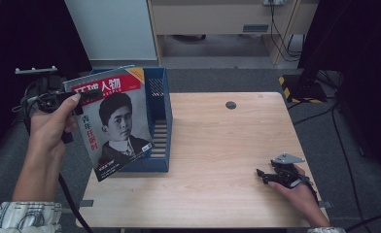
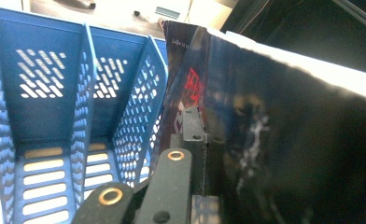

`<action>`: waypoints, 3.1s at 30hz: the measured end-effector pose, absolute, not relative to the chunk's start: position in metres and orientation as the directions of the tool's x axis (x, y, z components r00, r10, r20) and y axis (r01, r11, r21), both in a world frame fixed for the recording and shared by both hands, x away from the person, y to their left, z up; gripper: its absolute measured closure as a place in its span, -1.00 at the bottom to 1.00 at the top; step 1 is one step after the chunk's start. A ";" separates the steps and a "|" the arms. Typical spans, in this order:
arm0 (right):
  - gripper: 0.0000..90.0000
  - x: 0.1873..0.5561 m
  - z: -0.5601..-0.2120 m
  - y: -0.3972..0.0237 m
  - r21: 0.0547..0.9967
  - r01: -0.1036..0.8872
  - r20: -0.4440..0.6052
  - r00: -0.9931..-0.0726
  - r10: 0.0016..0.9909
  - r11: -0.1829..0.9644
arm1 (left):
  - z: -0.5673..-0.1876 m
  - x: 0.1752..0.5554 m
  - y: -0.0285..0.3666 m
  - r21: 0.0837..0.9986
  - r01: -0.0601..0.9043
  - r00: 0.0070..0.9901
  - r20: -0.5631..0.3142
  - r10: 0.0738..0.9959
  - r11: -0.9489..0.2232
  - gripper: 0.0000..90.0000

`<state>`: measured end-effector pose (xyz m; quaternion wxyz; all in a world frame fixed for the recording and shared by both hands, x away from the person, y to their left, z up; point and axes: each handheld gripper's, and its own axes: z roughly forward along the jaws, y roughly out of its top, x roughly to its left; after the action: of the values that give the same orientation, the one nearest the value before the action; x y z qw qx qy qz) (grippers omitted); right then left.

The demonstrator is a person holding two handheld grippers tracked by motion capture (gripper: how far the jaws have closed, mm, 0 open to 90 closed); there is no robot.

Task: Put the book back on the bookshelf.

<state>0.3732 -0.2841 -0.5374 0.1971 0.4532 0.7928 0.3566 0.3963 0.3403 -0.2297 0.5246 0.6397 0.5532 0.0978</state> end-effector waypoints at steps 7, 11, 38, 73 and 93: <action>-0.44 0.373 -0.537 -0.284 0.744 0.579 0.011 -0.511 0.860 0.334 | -0.227 0.393 0.348 0.781 0.602 0.357 -0.449 0.819 0.166 0.92; -0.44 0.373 -0.537 -0.284 0.744 0.578 0.011 -0.511 0.859 0.335 | -0.225 0.392 0.352 0.783 0.597 0.349 -0.451 0.821 0.177 0.92; -0.44 0.374 -0.538 -0.284 0.748 0.571 0.002 -0.513 0.859 0.339 | -0.224 0.384 0.386 0.795 0.577 0.256 -0.395 0.882 0.188 0.92; -0.44 0.373 -0.538 -0.284 0.746 0.573 0.001 -0.513 0.859 0.341 | -0.236 0.418 0.417 0.821 0.536 0.152 -0.323 0.934 0.197 0.92; -0.44 0.373 -0.538 -0.283 0.745 0.575 0.004 -0.511 0.859 0.339 | -0.259 0.441 0.391 0.838 0.516 0.176 -0.310 0.934 0.181 0.92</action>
<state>0.3733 -0.2834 -0.5376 0.2003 0.4519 0.7933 0.3555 0.4405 0.3908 -0.2594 0.4763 0.6011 0.6029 0.2197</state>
